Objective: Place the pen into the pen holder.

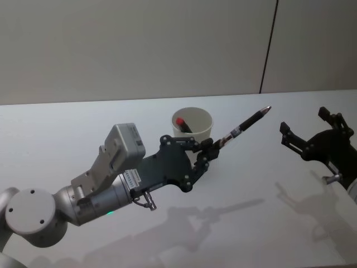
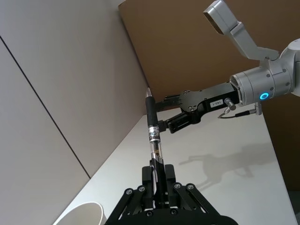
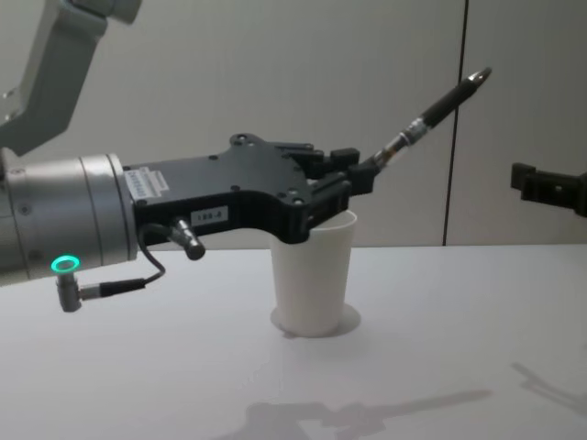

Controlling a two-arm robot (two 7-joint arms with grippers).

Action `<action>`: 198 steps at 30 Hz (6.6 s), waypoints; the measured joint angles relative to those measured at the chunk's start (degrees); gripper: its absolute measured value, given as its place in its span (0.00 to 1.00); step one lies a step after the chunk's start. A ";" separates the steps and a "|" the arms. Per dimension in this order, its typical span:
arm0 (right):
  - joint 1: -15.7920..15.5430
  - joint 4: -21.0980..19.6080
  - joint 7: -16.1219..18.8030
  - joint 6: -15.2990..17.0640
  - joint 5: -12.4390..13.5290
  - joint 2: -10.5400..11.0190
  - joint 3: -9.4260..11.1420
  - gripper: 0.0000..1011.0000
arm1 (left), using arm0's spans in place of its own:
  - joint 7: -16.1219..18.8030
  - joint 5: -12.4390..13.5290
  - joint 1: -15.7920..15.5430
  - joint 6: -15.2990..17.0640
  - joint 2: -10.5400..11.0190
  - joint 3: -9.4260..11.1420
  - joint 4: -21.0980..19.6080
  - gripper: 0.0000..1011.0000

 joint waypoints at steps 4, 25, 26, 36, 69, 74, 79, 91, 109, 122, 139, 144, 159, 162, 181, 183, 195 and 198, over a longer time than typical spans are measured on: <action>0.00 0.00 0.00 0.00 0.00 0.00 0.00 0.99 | -0.16 -0.03 -0.10 0.01 -0.23 0.29 0.00 0.17; -0.22 -0.16 0.32 -0.39 0.44 0.06 0.15 0.99 | -0.46 -0.26 -0.34 0.15 -0.74 0.93 -0.10 0.17; -0.31 -0.23 0.48 -0.57 0.75 0.11 0.21 0.99 | -0.47 -0.26 -0.34 0.15 -0.75 0.94 -0.10 0.17; -1.52 -0.66 3.07 -2.41 4.51 0.92 0.89 0.99 | -0.51 -0.30 -0.38 0.17 -0.79 1.01 -0.13 0.17; -4.10 2.34 28.88 -7.12 28.05 3.56 2.58 0.99 | -0.50 -0.29 -0.38 0.16 -0.85 1.06 -0.12 0.17; -3.65 3.58 33.33 -7.25 31.45 3.16 2.18 0.99 | -0.50 -0.29 -0.38 0.16 -0.85 1.06 -0.12 0.17; -3.07 4.72 36.04 -7.37 33.90 2.57 1.81 0.99 | -0.50 -0.29 -0.38 0.16 -0.84 1.06 -0.12 0.17; -0.15 8.68 38.95 -7.03 38.56 0.30 0.61 0.99 | -0.50 -0.29 -0.38 0.16 -0.84 1.06 -0.12 0.17; 4.45 14.50 42.56 -5.85 39.82 -3.07 -1.69 0.99 | -0.50 -0.29 -0.38 0.16 -0.84 1.06 -0.12 0.17; 7.29 18.45 44.86 -5.62 40.16 -5.03 -3.06 0.99 | -0.50 -0.29 -0.38 0.16 -0.84 1.06 -0.12 0.17; 8.97 20.91 46.56 -6.77 41.38 -5.79 -3.49 0.55 | -0.50 -0.29 -0.38 0.16 -0.84 1.06 -0.12 0.17; 9.13 21.01 47.13 -7.31 42.84 -5.92 -3.50 0.38 | -0.50 -0.29 -0.38 0.16 -0.84 1.06 -0.12 0.17; 9.26 20.57 47.75 -8.26 44.72 -5.98 -3.55 0.13 | -0.50 -0.42 -0.39 0.08 -0.86 1.06 -0.14 0.17; 9.31 20.41 47.51 -8.48 44.78 -5.96 -3.58 0.13 | -0.50 -0.42 -0.39 0.07 -0.85 1.06 -0.13 0.17; 9.16 19.38 46.02 -9.39 44.11 -5.58 -3.81 0.13 | -0.50 -0.27 -0.38 0.17 -0.85 1.06 -0.11 0.68; 9.12 19.17 45.74 -9.57 43.72 -5.51 -3.83 0.13 | -0.50 -0.28 -0.38 0.17 -0.84 1.06 -0.11 0.74; 9.05 16.74 41.27 -11.46 37.30 -4.67 -3.75 0.13 | -0.50 -0.30 -0.39 0.17 -0.85 1.06 -0.12 0.99; 9.28 16.13 39.99 -11.76 35.59 -4.39 -3.56 0.13 | -0.50 -0.30 -0.39 0.17 -0.84 1.06 -0.13 0.99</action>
